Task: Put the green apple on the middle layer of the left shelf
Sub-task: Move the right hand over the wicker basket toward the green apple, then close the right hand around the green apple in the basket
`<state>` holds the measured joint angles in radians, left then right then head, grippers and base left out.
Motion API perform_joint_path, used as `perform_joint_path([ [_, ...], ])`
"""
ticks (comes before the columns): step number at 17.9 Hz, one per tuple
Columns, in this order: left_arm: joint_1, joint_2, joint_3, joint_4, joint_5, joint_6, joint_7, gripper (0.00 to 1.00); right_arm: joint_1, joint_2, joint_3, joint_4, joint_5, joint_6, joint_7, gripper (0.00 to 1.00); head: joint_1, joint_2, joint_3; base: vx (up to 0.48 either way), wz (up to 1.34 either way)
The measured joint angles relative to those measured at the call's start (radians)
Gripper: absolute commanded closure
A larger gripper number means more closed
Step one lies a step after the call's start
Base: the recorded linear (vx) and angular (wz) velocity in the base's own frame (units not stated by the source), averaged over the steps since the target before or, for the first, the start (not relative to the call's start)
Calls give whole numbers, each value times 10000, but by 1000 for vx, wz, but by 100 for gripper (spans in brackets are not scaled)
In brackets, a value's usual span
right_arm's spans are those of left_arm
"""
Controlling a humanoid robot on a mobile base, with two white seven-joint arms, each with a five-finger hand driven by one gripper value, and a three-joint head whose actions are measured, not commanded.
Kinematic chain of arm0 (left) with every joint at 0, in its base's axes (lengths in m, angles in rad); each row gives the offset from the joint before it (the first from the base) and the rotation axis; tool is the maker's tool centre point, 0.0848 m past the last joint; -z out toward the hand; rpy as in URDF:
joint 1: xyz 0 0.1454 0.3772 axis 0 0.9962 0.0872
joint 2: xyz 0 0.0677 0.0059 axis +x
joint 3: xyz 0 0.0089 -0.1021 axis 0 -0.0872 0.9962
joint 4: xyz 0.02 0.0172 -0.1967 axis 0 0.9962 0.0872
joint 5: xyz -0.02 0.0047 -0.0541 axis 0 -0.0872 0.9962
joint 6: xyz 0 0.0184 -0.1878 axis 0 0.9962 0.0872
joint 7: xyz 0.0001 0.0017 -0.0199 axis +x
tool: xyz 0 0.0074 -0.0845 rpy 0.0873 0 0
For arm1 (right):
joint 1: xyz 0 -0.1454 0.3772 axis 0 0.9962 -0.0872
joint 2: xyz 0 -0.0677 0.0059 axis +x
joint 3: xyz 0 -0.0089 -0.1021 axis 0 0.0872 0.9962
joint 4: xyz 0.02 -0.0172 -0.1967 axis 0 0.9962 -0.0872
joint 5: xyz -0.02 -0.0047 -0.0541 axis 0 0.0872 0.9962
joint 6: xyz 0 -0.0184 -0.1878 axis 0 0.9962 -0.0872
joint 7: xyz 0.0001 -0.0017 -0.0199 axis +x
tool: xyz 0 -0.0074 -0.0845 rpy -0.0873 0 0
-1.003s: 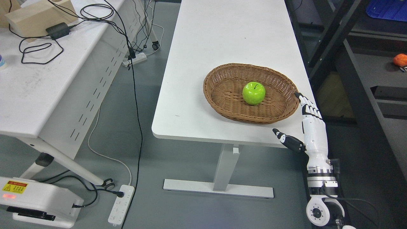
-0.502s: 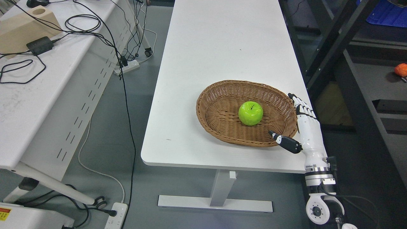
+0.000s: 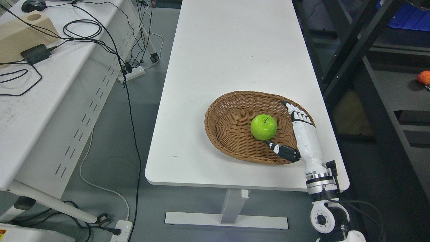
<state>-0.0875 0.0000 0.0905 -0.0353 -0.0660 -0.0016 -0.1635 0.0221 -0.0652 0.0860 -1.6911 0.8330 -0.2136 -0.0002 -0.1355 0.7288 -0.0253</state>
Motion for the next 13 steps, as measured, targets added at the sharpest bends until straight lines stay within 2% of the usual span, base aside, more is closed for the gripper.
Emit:
perform_joint_path([
  [4, 0, 0, 0, 0, 0, 2, 0, 0, -210, 226, 394, 204, 53, 0, 602, 0, 0, 0, 0, 0, 0],
  [13, 0, 0, 0, 0, 0, 3, 0, 0, -1537, 491, 824, 1179, 97, 175, 785, 0, 0, 0, 0, 0, 0],
])
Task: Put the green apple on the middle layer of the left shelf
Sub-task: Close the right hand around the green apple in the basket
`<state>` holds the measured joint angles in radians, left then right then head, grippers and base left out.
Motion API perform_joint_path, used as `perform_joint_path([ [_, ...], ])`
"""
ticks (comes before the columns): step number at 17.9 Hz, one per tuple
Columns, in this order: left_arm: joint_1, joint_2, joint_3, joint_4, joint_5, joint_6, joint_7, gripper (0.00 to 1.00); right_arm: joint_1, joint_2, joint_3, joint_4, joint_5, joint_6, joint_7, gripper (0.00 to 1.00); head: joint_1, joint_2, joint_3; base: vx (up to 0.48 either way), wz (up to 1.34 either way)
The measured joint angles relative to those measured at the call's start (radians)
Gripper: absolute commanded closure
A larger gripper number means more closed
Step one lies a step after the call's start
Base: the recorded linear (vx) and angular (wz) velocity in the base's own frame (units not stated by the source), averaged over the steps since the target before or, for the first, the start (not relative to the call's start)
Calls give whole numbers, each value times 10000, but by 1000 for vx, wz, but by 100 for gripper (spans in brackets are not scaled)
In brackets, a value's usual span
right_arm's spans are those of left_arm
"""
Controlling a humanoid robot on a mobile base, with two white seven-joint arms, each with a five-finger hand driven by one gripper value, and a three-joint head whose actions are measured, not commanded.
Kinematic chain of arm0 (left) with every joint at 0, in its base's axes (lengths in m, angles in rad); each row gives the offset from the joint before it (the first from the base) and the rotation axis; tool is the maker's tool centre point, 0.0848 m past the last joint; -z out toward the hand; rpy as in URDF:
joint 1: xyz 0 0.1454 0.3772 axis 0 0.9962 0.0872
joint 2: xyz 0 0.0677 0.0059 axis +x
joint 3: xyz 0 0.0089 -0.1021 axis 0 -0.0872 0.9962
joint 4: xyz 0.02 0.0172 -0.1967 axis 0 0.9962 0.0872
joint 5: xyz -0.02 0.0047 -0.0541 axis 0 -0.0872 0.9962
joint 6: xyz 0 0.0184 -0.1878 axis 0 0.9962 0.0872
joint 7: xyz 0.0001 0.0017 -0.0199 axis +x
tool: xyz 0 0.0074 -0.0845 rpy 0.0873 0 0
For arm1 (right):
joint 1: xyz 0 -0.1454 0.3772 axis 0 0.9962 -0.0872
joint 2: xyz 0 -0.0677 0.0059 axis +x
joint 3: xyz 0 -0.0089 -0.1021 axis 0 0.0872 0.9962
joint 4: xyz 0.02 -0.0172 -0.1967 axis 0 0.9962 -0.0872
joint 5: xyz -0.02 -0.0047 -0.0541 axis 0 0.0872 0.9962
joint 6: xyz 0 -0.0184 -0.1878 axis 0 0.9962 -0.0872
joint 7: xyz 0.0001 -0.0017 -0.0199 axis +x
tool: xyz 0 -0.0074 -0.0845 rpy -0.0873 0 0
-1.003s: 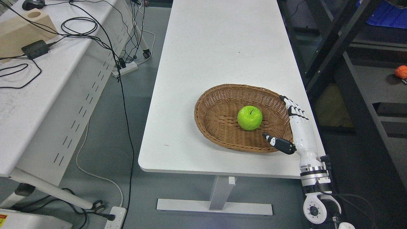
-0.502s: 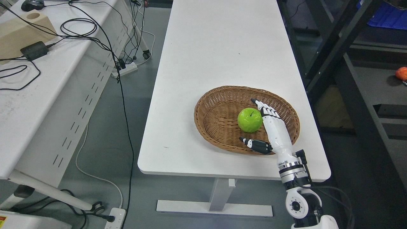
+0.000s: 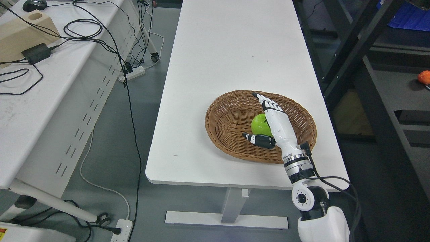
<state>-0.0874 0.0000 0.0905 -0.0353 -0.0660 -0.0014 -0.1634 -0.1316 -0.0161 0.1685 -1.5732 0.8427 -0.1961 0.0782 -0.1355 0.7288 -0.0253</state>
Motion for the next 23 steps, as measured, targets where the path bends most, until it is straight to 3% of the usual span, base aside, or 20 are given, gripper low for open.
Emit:
perform_joint_path([
  [18, 0, 0, 0, 0, 0, 1, 0, 0, -1313, -696, 353, 2236, 1452, 91, 34, 3, 0, 0, 0, 0, 0],
  [19, 0, 0, 0, 0, 0, 1, 0, 0, -1331, -734, 387, 2305, 1531, 91, 19, 7, 0, 0, 0, 0, 0],
  [21, 0, 0, 0, 0, 0, 1, 0, 0, -1351, -797, 452, 2455, 1648, 91, 3, 26, 0, 0, 0, 0, 0],
  [23, 0, 0, 0, 0, 0, 1, 0, 0, -1369, -851, 494, 2585, 1731, 90, -4, 50, 0, 0, 0, 0, 0],
])
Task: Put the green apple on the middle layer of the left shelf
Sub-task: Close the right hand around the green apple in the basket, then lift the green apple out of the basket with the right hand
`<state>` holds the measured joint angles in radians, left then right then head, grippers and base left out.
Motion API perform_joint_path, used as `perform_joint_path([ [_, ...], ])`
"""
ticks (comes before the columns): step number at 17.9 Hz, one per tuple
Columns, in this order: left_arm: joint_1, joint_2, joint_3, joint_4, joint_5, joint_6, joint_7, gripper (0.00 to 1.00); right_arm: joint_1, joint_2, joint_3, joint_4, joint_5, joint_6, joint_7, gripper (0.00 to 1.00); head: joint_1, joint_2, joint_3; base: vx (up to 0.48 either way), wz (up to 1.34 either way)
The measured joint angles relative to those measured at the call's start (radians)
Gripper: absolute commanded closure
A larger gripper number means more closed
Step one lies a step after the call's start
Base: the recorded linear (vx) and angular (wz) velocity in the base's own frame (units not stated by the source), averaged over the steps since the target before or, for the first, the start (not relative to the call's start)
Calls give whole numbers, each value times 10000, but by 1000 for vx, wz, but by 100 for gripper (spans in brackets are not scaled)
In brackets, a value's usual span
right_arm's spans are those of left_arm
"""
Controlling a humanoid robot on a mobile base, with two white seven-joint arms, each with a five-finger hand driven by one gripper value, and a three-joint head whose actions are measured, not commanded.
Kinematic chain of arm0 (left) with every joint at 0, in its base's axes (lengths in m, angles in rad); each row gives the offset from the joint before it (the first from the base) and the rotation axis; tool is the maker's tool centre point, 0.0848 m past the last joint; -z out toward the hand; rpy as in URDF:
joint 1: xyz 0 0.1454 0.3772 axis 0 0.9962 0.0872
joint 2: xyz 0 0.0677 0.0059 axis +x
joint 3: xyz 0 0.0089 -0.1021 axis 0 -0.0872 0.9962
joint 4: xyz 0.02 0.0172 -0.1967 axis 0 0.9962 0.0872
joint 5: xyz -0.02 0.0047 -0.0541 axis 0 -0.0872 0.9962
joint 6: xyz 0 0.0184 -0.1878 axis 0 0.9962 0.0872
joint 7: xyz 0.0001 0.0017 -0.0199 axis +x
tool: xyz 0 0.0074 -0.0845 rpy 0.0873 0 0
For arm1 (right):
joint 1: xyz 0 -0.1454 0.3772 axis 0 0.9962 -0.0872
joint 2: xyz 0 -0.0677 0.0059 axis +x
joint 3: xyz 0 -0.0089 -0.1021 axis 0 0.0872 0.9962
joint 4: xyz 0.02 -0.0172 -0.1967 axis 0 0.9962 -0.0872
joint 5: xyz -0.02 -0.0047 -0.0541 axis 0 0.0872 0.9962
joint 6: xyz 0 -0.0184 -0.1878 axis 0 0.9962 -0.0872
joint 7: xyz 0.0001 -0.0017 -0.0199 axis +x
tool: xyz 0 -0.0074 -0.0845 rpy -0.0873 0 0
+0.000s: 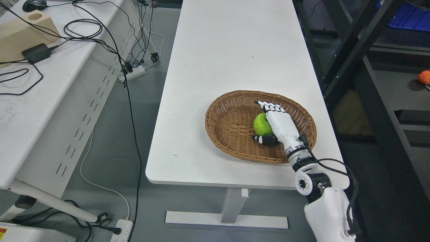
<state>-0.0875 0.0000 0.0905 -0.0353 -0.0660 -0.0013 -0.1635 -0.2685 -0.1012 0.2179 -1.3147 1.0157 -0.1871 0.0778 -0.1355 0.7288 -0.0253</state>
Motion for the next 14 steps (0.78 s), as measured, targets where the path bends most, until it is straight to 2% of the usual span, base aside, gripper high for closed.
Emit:
perform_joint_path([
  [1, 0, 0, 0, 0, 0, 0, 0, 0, -2, -22, 10, 52, 27, -7, -5, 65, 0, 0, 0, 0, 0],
  [3, 0, 0, 0, 0, 0, 0, 0, 0, -4, -72, 29, 149, 63, -16, -59, 75, 0, 0, 0, 0, 0],
  [5, 0, 0, 0, 0, 0, 1, 0, 0, -5, -113, 32, 229, 83, -17, -173, 97, 0, 0, 0, 0, 0],
  [10, 0, 0, 0, 0, 0, 0, 0, 0, -23, -154, -195, 343, -156, -56, -21, 97, 0, 0, 0, 0, 0],
  [14, 1, 0, 0, 0, 0, 0, 0, 0, -31, -201, -775, 210, -1412, -105, 168, 97, 0, 0, 0, 0, 0],
])
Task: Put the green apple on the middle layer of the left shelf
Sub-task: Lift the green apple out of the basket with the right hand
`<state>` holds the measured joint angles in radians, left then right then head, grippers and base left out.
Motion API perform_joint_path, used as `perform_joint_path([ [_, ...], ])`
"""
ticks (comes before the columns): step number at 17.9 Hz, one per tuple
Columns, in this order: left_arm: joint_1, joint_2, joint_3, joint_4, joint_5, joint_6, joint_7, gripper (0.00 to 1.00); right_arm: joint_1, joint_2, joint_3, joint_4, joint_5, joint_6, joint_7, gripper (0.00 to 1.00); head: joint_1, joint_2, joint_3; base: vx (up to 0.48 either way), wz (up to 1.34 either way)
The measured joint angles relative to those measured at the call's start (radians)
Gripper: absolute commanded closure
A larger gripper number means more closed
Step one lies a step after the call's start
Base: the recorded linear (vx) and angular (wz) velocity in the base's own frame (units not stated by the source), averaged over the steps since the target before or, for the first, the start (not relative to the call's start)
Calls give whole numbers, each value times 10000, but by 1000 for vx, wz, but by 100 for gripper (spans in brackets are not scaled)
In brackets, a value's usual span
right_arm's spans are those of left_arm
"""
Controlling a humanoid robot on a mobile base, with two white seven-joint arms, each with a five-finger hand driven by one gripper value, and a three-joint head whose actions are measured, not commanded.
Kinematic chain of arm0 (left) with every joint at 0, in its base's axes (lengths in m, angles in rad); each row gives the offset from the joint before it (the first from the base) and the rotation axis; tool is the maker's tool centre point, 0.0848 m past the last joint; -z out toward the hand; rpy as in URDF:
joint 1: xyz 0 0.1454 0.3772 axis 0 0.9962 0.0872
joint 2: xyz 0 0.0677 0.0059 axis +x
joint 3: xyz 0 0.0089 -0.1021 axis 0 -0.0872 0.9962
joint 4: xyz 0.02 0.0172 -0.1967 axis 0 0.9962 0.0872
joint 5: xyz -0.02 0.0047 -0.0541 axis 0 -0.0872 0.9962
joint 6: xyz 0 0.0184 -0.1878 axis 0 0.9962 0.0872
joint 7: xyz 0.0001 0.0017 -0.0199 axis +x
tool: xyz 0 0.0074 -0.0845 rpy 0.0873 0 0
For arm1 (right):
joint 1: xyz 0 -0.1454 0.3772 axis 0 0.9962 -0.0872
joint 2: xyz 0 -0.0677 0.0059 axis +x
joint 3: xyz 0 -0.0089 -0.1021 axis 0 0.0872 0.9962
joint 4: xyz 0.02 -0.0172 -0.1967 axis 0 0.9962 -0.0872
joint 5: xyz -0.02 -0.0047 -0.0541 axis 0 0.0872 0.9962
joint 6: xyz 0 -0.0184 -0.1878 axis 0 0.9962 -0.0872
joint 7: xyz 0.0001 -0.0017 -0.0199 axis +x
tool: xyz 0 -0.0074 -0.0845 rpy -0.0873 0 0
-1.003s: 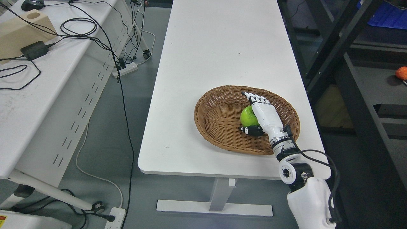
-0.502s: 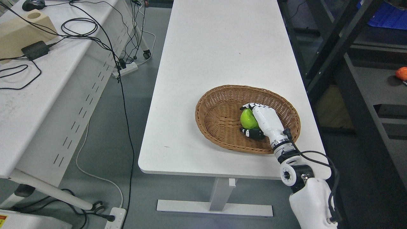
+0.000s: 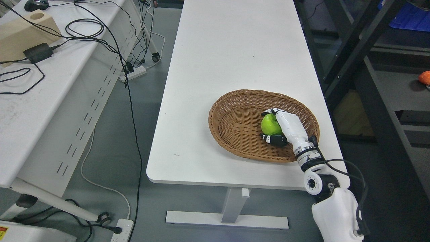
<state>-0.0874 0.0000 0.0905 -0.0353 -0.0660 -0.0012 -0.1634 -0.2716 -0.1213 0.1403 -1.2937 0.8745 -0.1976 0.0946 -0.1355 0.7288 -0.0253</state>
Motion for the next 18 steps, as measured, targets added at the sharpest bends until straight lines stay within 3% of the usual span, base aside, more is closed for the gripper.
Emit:
perform_joint_path([
  [7, -1, 0, 0, 0, 0, 0, 0, 0, 443, -187, -889, -666, -2086, -1049, -1571, 98, 0, 0, 0, 0, 0],
  [18, 0, 0, 0, 0, 0, 1, 0, 0, 2206, -484, -2178, -1984, -3846, -1400, -2547, 100, 0, 0, 0, -48, 2],
])
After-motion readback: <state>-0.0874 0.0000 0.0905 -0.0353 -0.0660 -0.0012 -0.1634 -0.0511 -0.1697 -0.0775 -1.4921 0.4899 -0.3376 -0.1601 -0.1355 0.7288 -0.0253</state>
